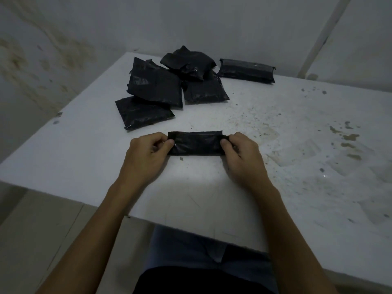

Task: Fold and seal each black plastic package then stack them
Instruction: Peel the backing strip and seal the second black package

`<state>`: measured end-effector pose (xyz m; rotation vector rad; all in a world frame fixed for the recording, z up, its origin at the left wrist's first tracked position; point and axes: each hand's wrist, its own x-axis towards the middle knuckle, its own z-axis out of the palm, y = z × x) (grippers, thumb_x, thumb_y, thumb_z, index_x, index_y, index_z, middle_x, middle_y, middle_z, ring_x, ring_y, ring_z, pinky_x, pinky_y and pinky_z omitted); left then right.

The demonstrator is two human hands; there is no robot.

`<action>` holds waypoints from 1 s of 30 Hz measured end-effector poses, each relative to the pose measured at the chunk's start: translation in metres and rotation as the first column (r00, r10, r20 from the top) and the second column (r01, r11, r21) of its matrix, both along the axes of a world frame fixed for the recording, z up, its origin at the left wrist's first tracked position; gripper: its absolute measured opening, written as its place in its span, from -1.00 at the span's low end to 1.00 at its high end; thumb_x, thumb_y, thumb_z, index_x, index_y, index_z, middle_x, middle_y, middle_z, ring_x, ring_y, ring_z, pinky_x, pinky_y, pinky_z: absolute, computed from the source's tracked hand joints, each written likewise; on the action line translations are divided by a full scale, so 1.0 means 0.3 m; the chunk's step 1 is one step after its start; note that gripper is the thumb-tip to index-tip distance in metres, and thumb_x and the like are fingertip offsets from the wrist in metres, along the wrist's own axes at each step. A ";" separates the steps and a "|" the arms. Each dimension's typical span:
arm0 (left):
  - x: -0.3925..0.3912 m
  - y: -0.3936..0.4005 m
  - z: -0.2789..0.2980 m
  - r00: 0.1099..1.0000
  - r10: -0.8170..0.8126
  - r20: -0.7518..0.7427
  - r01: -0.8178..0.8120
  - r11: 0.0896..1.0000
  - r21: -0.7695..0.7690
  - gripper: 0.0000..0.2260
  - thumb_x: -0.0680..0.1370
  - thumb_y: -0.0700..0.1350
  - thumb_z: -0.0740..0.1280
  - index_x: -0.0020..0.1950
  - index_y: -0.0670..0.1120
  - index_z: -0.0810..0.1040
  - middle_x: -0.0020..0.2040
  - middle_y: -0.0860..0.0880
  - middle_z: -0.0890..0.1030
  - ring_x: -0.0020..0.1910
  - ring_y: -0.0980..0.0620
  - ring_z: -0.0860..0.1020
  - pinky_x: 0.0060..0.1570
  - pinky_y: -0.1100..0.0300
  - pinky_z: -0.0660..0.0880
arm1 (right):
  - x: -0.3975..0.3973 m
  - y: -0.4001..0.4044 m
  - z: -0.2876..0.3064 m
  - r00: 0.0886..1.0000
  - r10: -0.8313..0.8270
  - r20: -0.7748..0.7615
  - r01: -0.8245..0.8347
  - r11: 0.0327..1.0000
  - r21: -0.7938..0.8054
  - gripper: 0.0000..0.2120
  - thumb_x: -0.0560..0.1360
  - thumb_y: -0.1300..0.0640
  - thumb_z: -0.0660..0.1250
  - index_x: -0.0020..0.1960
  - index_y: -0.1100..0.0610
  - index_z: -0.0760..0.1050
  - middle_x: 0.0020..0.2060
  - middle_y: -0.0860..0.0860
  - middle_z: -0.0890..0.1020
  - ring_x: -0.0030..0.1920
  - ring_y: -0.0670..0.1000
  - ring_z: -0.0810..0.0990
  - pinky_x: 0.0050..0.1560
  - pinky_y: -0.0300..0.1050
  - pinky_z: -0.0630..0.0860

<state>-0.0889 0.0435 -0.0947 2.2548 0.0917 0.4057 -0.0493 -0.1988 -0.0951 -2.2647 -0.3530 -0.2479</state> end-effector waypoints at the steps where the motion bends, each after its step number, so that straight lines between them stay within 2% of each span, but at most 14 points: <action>1: 0.002 -0.007 0.001 0.999 0.028 -0.015 -0.028 1.000 -0.012 -0.79 0.62 0.00 0.39 -0.20 0.01 0.64 -0.32 0.03 0.60 -0.28 0.05 0.55 -0.21 0.04 0.51 | 0.001 0.010 0.004 1.000 -0.025 -0.011 0.026 1.000 0.004 -0.67 0.68 0.10 0.22 -0.25 0.16 0.39 -0.29 0.02 0.48 -0.29 -0.04 0.43 -0.29 -0.09 0.31; 4: 0.003 -0.030 0.007 0.994 0.096 -0.049 -0.098 0.994 -0.041 -0.80 0.62 0.00 0.39 -0.19 0.00 0.67 -0.31 0.00 0.62 -0.24 0.02 0.58 -0.16 0.01 0.53 | 0.009 0.029 0.017 0.996 -0.080 -0.039 0.081 0.997 0.010 -0.64 0.69 0.06 0.20 -0.23 0.20 0.43 -0.31 0.04 0.51 -0.30 -0.03 0.45 -0.30 -0.10 0.33; 8: -0.005 -0.058 0.020 0.979 0.188 -0.072 -0.190 0.982 -0.015 -0.82 0.60 0.00 0.39 -0.18 0.02 0.66 -0.35 0.05 0.60 -0.28 0.07 0.56 -0.23 0.12 0.45 | 0.035 0.032 0.034 0.995 -0.067 -0.075 0.068 0.998 0.009 -0.59 0.70 0.03 0.19 -0.28 0.17 0.46 -0.39 0.04 0.53 -0.37 -0.02 0.45 -0.34 -0.10 0.32; 12: -0.011 -0.088 0.037 0.960 0.269 -0.083 -0.267 0.963 0.035 -0.89 0.58 -0.01 0.37 -0.12 0.06 0.64 -0.39 0.10 0.59 -0.28 0.06 0.57 -0.02 -0.04 0.58 | 0.061 0.037 0.051 0.990 -0.082 -0.113 0.073 0.993 -0.089 -0.55 0.70 -0.01 0.17 -0.36 0.05 0.36 -0.44 -0.02 0.47 -0.42 -0.04 0.41 -0.38 -0.12 0.24; 15: -0.015 -0.098 0.049 0.952 0.295 -0.087 -0.290 0.955 0.066 -0.89 0.58 0.02 0.35 -0.11 0.07 0.63 -0.38 0.13 0.57 -0.26 0.03 0.57 0.07 -0.12 0.57 | 0.076 0.044 0.056 0.989 -0.102 -0.108 0.085 0.985 -0.153 -0.54 0.70 -0.03 0.17 -0.33 0.13 0.44 -0.42 0.02 0.51 -0.41 0.00 0.46 -0.37 -0.12 0.27; 21: -0.009 -0.097 0.068 0.927 0.341 -0.154 -0.332 0.940 0.082 -0.87 0.55 0.07 0.36 -0.18 0.11 0.61 -0.35 0.15 0.58 -0.24 0.07 0.57 0.14 -0.15 0.53 | 0.092 0.066 0.057 0.982 -0.163 -0.091 0.141 0.967 -0.211 -0.54 0.66 -0.03 0.20 -0.33 0.18 0.49 -0.44 0.05 0.53 -0.42 0.03 0.49 -0.35 -0.10 0.37; 26: 0.011 -0.088 0.088 0.914 0.343 -0.215 -0.320 0.938 0.134 -0.79 0.56 0.11 0.39 -0.27 0.15 0.52 -0.31 0.21 0.54 -0.20 0.10 0.54 0.20 -0.13 0.52 | 0.106 0.081 0.064 0.972 -0.210 -0.108 0.179 0.953 -0.245 -0.59 0.60 -0.01 0.28 -0.38 0.11 0.46 -0.48 -0.01 0.48 -0.43 -0.01 0.46 -0.34 -0.12 0.39; 30: 0.028 -0.086 0.089 0.906 0.357 -0.227 -0.317 0.928 0.195 -0.77 0.56 0.12 0.38 -0.26 0.09 0.57 -0.32 0.17 0.55 -0.22 0.08 0.53 0.19 -0.10 0.51 | 0.117 0.082 0.069 0.966 -0.224 -0.125 0.186 0.947 -0.261 -0.58 0.57 -0.04 0.31 -0.36 0.19 0.52 -0.48 0.00 0.47 -0.41 0.07 0.51 -0.26 -0.01 0.54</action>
